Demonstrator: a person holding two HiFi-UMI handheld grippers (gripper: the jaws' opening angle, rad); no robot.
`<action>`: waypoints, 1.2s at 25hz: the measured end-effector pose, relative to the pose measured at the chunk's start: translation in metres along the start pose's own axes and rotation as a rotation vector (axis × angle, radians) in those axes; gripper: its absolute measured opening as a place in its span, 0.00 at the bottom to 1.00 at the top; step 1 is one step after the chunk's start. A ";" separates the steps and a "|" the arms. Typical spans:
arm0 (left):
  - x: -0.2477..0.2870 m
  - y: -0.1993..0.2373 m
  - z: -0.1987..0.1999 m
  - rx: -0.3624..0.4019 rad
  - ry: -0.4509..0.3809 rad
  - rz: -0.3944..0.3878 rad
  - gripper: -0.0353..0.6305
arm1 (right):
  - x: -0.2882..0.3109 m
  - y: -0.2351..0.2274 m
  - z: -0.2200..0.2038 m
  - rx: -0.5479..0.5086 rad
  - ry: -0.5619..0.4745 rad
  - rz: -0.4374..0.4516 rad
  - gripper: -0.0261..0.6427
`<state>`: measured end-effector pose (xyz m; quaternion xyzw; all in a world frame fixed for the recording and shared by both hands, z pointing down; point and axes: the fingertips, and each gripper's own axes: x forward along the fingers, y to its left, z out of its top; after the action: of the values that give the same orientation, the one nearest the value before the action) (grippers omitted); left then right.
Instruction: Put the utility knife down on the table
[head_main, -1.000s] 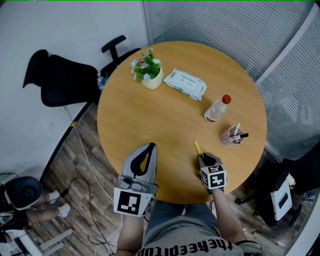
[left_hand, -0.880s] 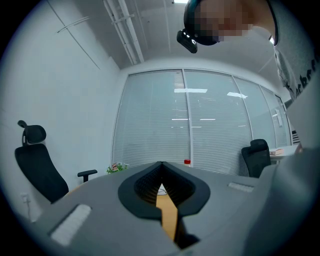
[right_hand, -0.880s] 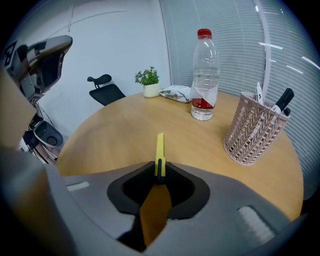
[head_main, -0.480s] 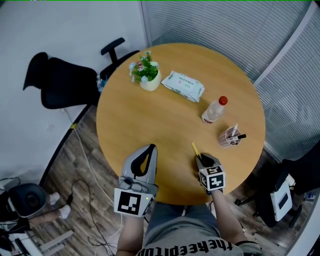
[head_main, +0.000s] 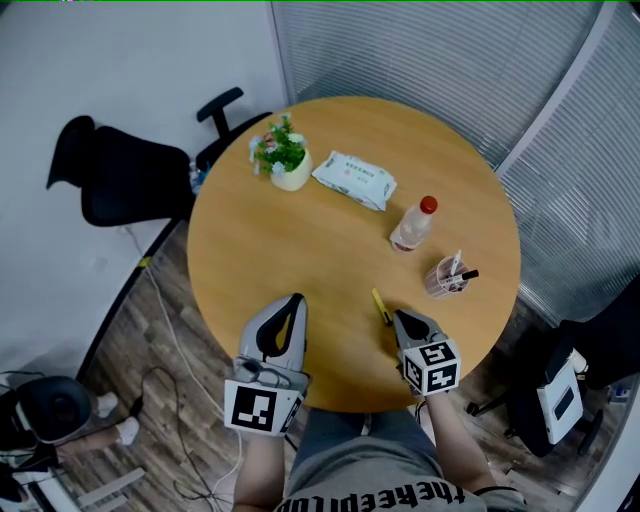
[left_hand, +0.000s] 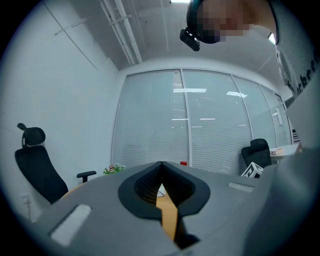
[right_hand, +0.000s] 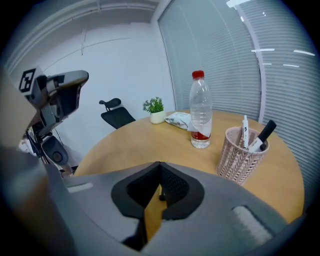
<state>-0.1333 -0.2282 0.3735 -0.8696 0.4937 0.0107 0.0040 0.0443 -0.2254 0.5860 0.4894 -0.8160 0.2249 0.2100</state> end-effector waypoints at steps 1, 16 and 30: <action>0.000 -0.002 0.001 -0.001 -0.002 0.000 0.07 | -0.004 0.001 0.006 -0.001 -0.020 0.007 0.04; -0.009 -0.035 0.017 0.017 -0.038 0.006 0.07 | -0.068 0.017 0.075 -0.052 -0.261 0.078 0.04; -0.022 -0.067 0.029 0.032 -0.058 0.025 0.07 | -0.121 0.015 0.103 -0.079 -0.385 0.088 0.04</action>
<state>-0.0878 -0.1746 0.3447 -0.8626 0.5041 0.0278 0.0320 0.0704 -0.1931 0.4318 0.4785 -0.8699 0.1041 0.0590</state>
